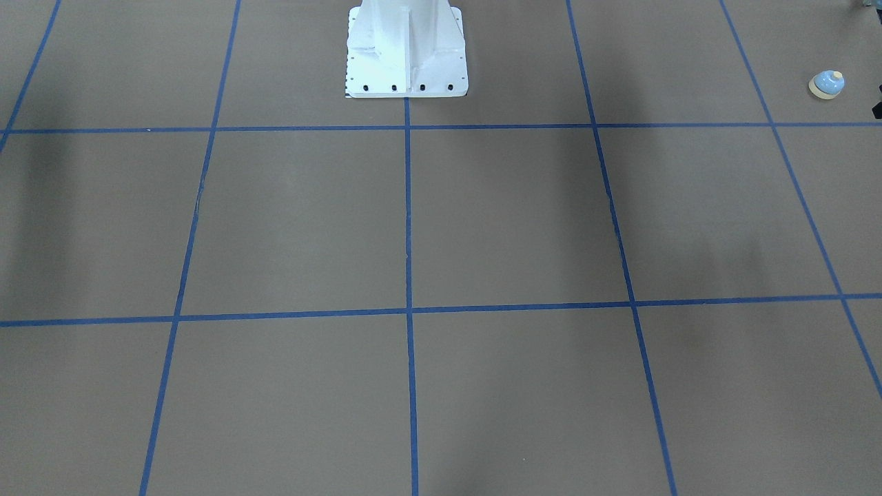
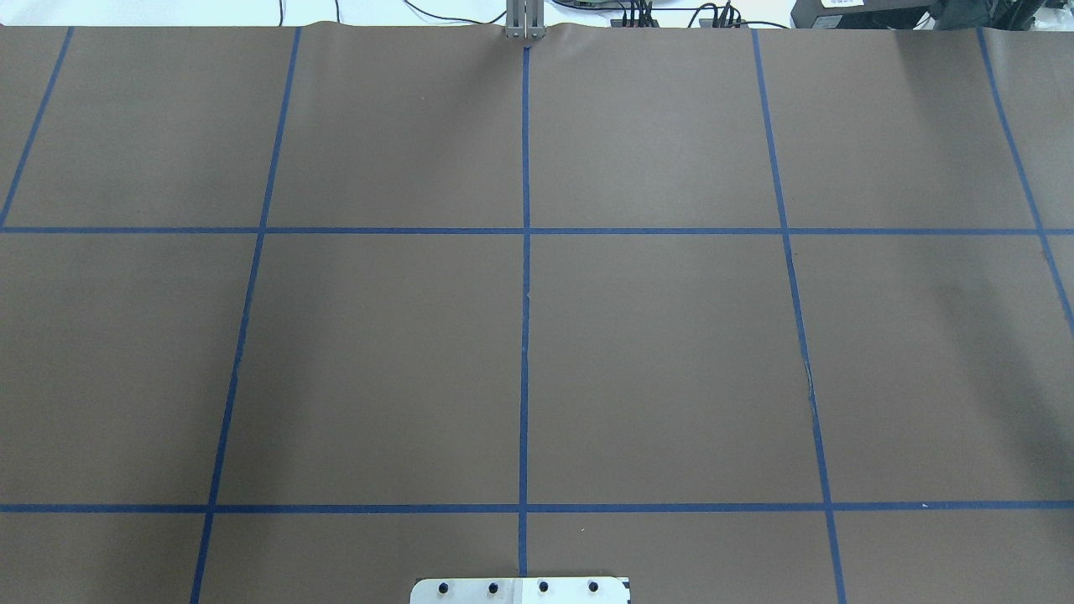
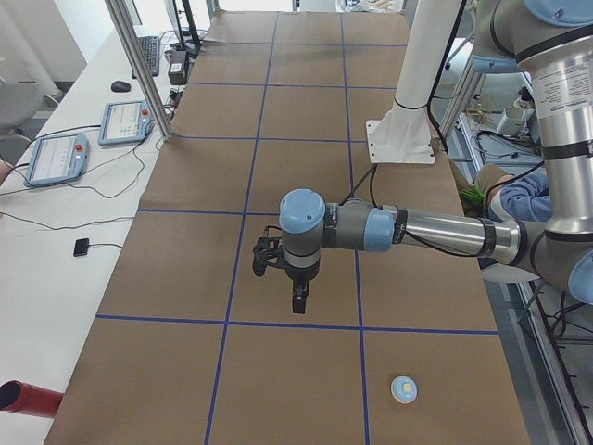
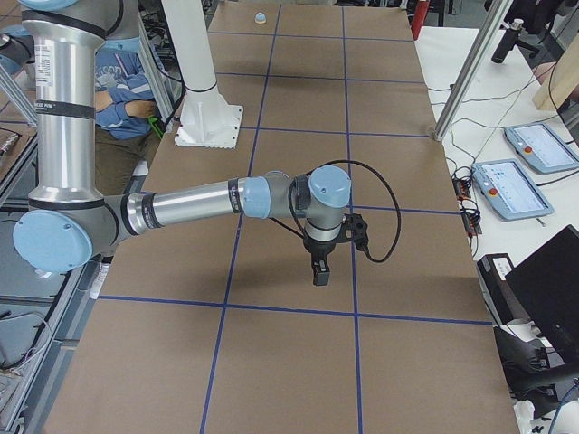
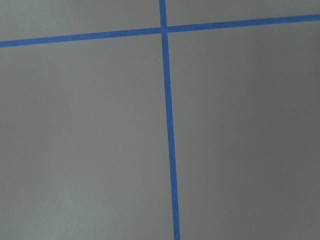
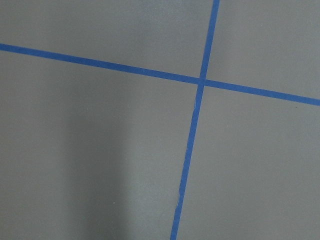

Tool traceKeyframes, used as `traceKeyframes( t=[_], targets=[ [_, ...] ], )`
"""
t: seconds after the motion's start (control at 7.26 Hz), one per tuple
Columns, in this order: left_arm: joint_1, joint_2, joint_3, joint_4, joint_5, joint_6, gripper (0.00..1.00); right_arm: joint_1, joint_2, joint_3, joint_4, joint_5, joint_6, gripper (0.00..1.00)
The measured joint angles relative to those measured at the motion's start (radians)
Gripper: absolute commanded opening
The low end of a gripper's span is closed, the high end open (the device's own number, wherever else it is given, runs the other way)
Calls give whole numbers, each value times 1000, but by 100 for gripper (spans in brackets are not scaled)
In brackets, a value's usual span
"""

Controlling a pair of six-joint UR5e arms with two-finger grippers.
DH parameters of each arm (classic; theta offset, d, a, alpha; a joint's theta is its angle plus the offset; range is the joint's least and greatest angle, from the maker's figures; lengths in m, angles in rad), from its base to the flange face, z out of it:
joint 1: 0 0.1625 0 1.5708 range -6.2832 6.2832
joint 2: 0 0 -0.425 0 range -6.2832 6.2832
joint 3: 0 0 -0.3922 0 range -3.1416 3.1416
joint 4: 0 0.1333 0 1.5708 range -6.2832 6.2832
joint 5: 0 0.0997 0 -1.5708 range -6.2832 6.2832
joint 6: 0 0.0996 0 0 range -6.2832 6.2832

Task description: Place and press bell with both arms

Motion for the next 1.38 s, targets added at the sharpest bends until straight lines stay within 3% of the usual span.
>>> traceKeyframes(
  t=[0.69, 0.96, 1.38],
  targets=[
    [2, 13, -12, -23, -2, -1, 100, 10, 2, 15, -16, 12, -4, 100],
    [6, 22, -30, -25, -57, -2, 100, 10, -1, 15, -11, 28, 0, 100],
    [85, 43, 84, -92, -69, 0, 100, 7, -4, 14, -6, 62, 3, 100]
  ],
)
